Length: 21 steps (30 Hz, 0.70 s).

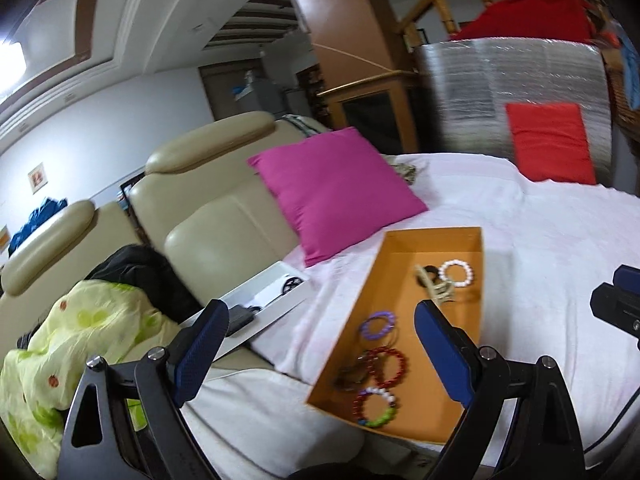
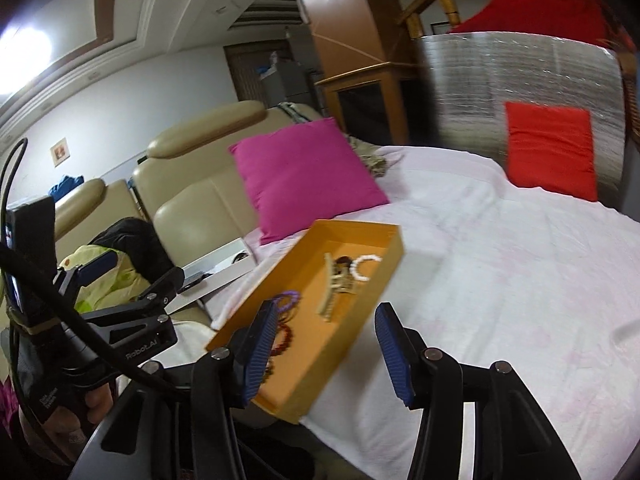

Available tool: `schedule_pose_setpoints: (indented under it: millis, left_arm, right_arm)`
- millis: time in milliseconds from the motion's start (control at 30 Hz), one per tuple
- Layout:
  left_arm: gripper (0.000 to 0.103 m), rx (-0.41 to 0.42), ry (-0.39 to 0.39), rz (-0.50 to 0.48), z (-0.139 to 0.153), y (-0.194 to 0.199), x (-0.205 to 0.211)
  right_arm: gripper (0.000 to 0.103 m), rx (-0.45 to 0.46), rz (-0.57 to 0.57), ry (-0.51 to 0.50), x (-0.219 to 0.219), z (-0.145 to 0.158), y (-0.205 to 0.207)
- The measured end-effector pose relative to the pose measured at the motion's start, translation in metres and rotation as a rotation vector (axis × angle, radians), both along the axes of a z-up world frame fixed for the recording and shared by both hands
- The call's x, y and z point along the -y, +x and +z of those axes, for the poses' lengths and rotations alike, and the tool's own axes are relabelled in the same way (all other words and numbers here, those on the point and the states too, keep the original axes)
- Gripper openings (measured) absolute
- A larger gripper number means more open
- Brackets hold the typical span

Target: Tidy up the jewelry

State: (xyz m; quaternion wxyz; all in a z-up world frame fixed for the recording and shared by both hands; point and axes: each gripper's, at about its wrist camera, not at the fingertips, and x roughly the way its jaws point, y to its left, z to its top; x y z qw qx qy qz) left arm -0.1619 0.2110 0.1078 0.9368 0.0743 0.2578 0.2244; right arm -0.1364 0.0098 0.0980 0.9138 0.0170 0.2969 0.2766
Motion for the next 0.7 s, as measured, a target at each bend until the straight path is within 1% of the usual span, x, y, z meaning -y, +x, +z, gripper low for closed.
schedule_pose_setpoints:
  millis: [133, 333, 700]
  left_arm:
    - [0.094, 0.014, -0.016, 0.016, 0.002, -0.009, -0.017]
    - [0.094, 0.024, -0.035, 0.018, 0.003, -0.017, -0.030]
    - [0.094, 0.034, -0.052, 0.028, 0.002, -0.018, -0.036]
  right_arm:
    - [0.055, 0.015, 0.023, -0.022, -0.026, 0.005, -0.012]
    - [0.057, 0.027, 0.053, -0.050, -0.049, 0.010, -0.025]
    - [0.058, 0.022, 0.052, -0.062, -0.061, 0.009, -0.027]
